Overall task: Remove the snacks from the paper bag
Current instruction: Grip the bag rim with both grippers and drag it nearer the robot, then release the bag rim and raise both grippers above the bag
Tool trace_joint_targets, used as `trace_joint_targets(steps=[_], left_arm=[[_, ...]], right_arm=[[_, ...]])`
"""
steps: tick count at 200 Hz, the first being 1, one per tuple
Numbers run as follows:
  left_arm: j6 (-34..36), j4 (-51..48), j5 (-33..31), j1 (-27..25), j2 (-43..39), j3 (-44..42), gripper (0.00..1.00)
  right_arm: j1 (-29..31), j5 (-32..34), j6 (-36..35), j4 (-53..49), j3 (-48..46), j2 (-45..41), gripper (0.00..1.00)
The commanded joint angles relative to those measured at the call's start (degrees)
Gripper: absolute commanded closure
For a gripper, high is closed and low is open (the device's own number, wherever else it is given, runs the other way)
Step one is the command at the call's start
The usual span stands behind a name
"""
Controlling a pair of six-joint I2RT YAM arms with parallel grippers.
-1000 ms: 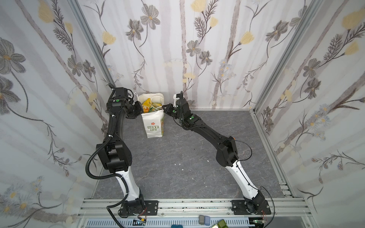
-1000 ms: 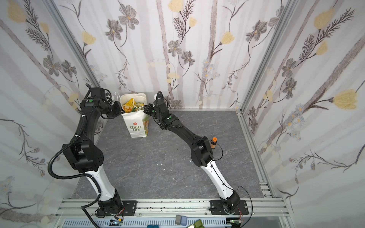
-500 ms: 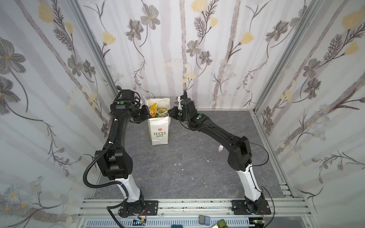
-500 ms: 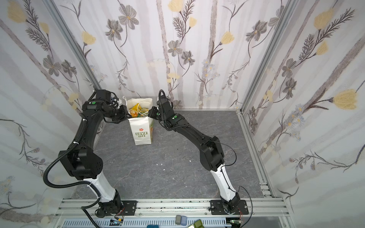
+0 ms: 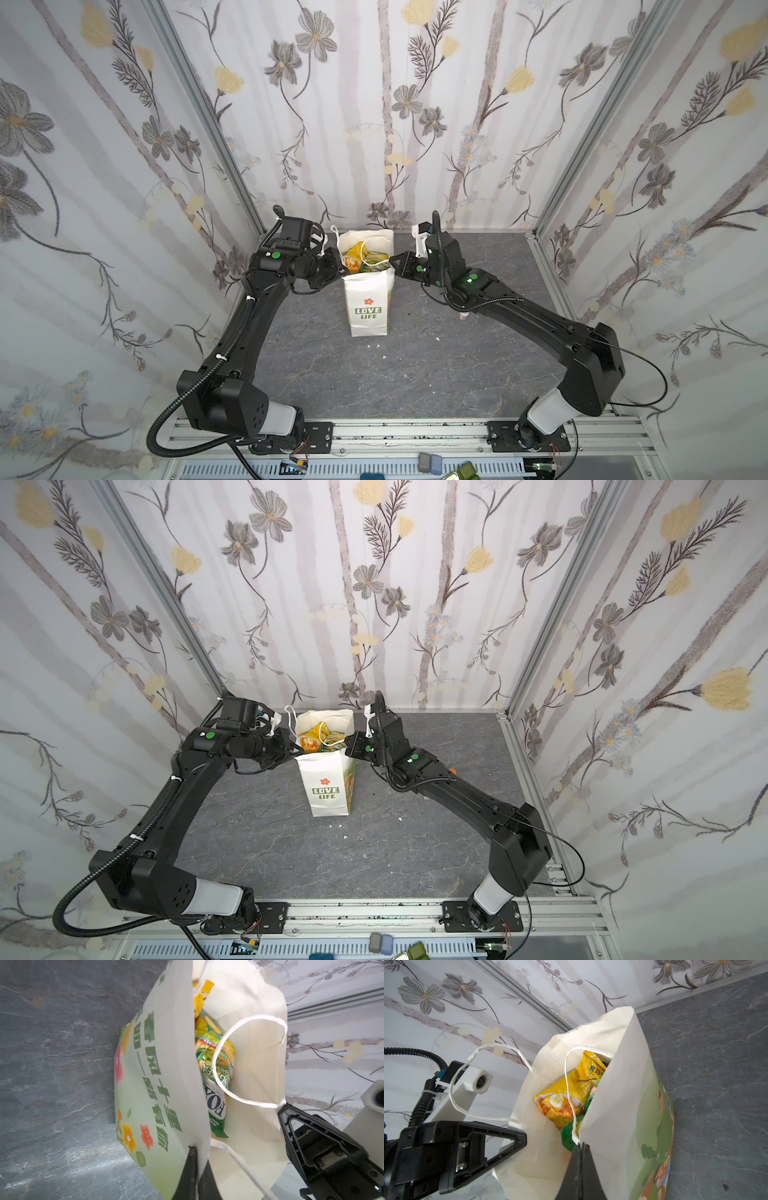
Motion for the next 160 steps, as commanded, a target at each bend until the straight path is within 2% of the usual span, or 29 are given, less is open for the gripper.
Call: trace_joint_targets(steps=[1,40,95,115,132,160], left_arm=[[-5.9,7.9,-0.2,-3.1,-4.0,-4.6,1.0],[-13.5,14.2,-2.4,-9.0,-11.7,-12.5,1.0],[-15.7,14.3,-5.5,-16.6,-13.7,-14.8,0.98],[-16.8,14.9,-6.1,-18.4,-13.8,-16.8,0.92],[-17.9,15.0,-6.6,-19.9,-14.4,-18.0,0.8],[-19.0,14.8,-9.8,-21.7,-17.2,-19.9,0.7]], right_arm=[[0.1,0.1,-0.7,4.2,-4.0,-5.1,1.0],[0.3,2.0,-0.8,-0.7,-10.0,-14.8,1.0],[0.9,6.1,-0.3,-3.9,-20.0,-24.4,1.0],[1.0,5.4,-0.2,-4.2,-22.2,-25.1,1.0],[1.0,5.2,0.3,-4.4,-23.2,-26.2,0.92],[0.9,7.6,0.3,-5.9,-23.2,-28.3,0.81]])
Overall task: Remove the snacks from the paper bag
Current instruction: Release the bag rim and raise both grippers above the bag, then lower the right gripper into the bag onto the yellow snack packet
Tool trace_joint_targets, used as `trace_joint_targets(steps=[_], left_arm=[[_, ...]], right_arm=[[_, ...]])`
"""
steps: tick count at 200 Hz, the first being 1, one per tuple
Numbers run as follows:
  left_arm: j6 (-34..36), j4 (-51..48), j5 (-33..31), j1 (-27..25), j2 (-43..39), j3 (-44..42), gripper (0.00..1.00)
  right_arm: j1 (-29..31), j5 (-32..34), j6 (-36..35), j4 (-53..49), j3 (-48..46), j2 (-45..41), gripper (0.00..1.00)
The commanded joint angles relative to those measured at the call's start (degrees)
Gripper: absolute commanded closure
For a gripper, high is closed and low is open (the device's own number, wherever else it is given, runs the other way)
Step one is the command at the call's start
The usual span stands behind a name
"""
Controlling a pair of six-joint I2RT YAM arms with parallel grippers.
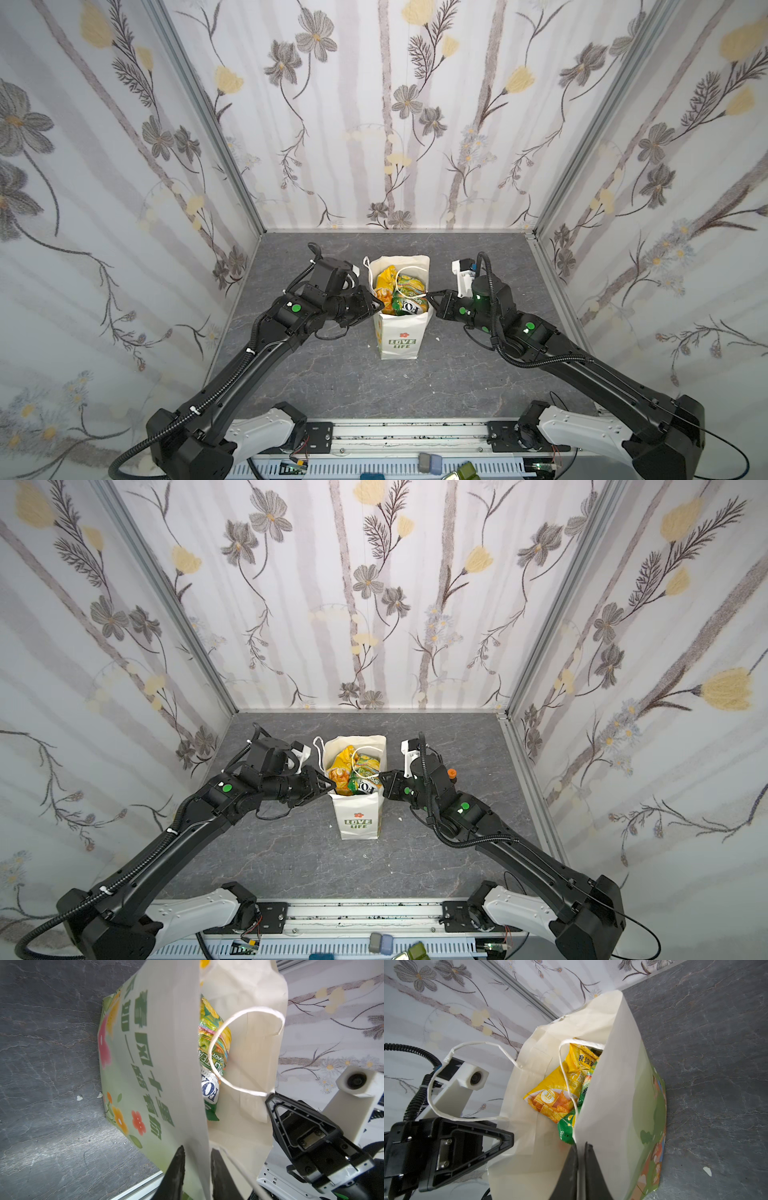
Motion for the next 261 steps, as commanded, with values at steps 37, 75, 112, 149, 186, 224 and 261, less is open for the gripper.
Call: trace_joint_targets(steps=[37,75,112,149,186,224,261], left_arm=[[0.6,-0.7,-9.6,-1.0,-5.4,-0.2,0.6],[7.5,-2.8,-16.9,-1.0,-10.1,3.1,0.54],[20.3,-5.2,-21.4,-0.9,-12.1,10.2,0.52],[27.4,-17.4,-26.2,-0.9,-5.4,27.0,0.52],[36.9,-19.9,-22.8,-0.9,-4.6,31.6,0.39],[44.8,-24.6,-19.8,-0.9,-4.2,34.9,0.19],[47.3,-27.4,-19.5,-1.0,-4.9,35.7,0.07]], right_arm=[[0.1,5.3,-1.2,-2.8,3.4,-2.8,0.67],[1.0,6.2,-6.3,-4.2,10.0,-3.1,0.65],[3.2,5.5,-10.9,-9.7,20.4,2.5,0.57],[7.6,3.2,-13.9,-14.9,30.3,9.5,0.36],[8.9,3.3,-13.4,-23.8,41.8,19.8,0.38],[9.4,6.4,-15.2,-30.2,50.3,30.1,0.49],[9.5,9.4,-15.9,-33.6,55.5,37.0,0.55]])
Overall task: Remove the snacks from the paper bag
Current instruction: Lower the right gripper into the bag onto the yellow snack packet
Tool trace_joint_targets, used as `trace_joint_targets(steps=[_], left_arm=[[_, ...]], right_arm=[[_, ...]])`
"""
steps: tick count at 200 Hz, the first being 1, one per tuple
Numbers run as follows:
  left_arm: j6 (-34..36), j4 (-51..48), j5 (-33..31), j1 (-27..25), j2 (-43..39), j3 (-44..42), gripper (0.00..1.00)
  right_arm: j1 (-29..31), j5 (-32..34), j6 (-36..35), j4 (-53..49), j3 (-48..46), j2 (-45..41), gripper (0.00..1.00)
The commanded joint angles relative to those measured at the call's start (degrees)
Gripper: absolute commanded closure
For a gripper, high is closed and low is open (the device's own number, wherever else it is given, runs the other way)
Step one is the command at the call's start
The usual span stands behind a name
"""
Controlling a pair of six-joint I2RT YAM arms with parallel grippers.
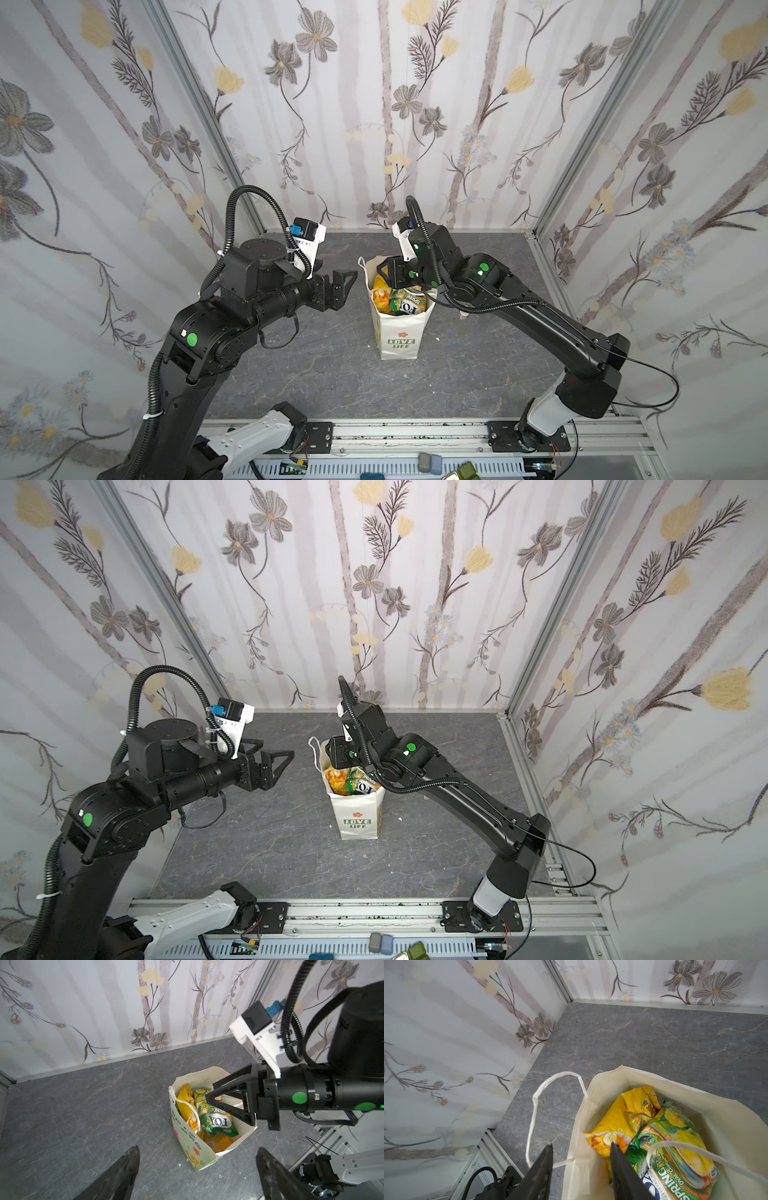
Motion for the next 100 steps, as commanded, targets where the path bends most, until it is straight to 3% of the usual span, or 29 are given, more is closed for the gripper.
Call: trace_joint_targets(steps=[1,44,73,100], left_arm=[[4.0,-3.1,0.9,0.0,-0.5,0.4,0.07],[5.6,-4.1,-1.4,0.0,-1.8,-0.9,0.03],[6.6,-4.0,-1.4,0.0,-2.0,-1.2,0.03],[6.5,-4.2,-1.8,0.0,-2.0,-1.6,0.03]], right_arm=[[0.0,3.3,-1.0,-3.4,2.5,3.3,0.55],[-0.1,1.9,-1.4,-6.2,5.7,9.5,0.54],[-0.1,-0.7,-1.8,-6.9,6.4,12.4,0.42],[-0.1,-1.3,-2.1,-7.4,6.3,14.0,0.38]])
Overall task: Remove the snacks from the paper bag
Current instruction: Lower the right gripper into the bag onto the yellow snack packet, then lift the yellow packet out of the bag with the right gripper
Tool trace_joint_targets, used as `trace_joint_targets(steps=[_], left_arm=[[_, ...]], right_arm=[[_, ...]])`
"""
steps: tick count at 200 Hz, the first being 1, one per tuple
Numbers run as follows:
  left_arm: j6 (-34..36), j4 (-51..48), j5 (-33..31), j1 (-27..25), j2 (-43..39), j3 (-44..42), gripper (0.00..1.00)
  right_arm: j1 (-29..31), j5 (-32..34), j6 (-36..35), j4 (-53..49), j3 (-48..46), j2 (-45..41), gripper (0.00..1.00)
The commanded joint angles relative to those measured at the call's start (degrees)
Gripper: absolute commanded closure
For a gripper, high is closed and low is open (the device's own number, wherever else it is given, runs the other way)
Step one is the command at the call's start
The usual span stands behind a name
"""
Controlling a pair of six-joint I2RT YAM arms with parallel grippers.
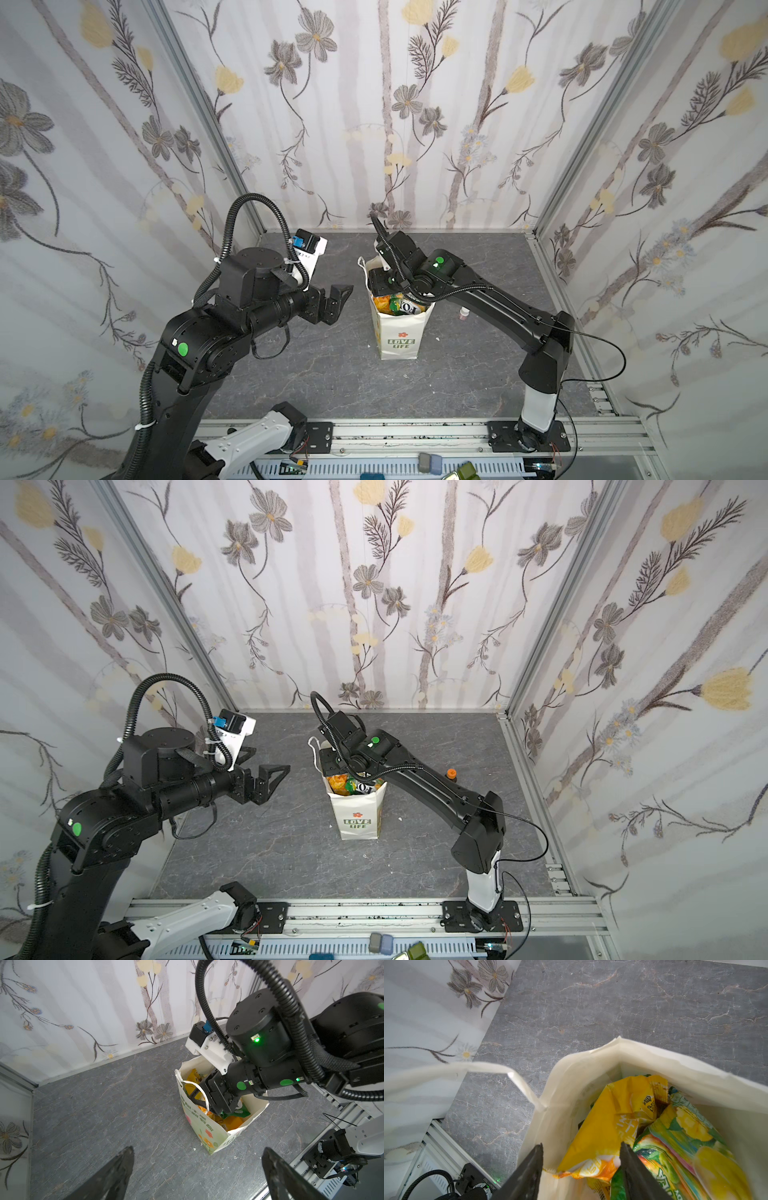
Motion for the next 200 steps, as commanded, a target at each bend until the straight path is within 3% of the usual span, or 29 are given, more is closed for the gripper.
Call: trace_joint_targets(steps=[1,61,112,136,200], left_arm=[[0.8,-0.4,-0.6,0.0,-0.2,-0.5,0.03],[0.6,0.1,-2.2,0.0,-0.6,-1.5,0.03],[0.1,0.8,-2.2,0.0,-0.4,-2.2,0.03],[0.0,1.3,-2.9,0.0,-0.7,-2.3,0.03],[-0.4,2.0,-3.9,0.0,-0.8,-3.0,0.02]], right_arm=[[0.0,-1.2,-0.7,-0.8,0.6,1.1,0.38],[-0.5,0.3,-1.4,-2.5,0.0,3.6,0.41],[-1.5,0.1,-1.5,-1.5,-0.8,2.3,0.87],[-1.8,1.1,-1.4,-0.4,-1.7,0.1,1.0],[-1.8,4.1,-0.8,3.4,-3.7,-6.0,1.0]])
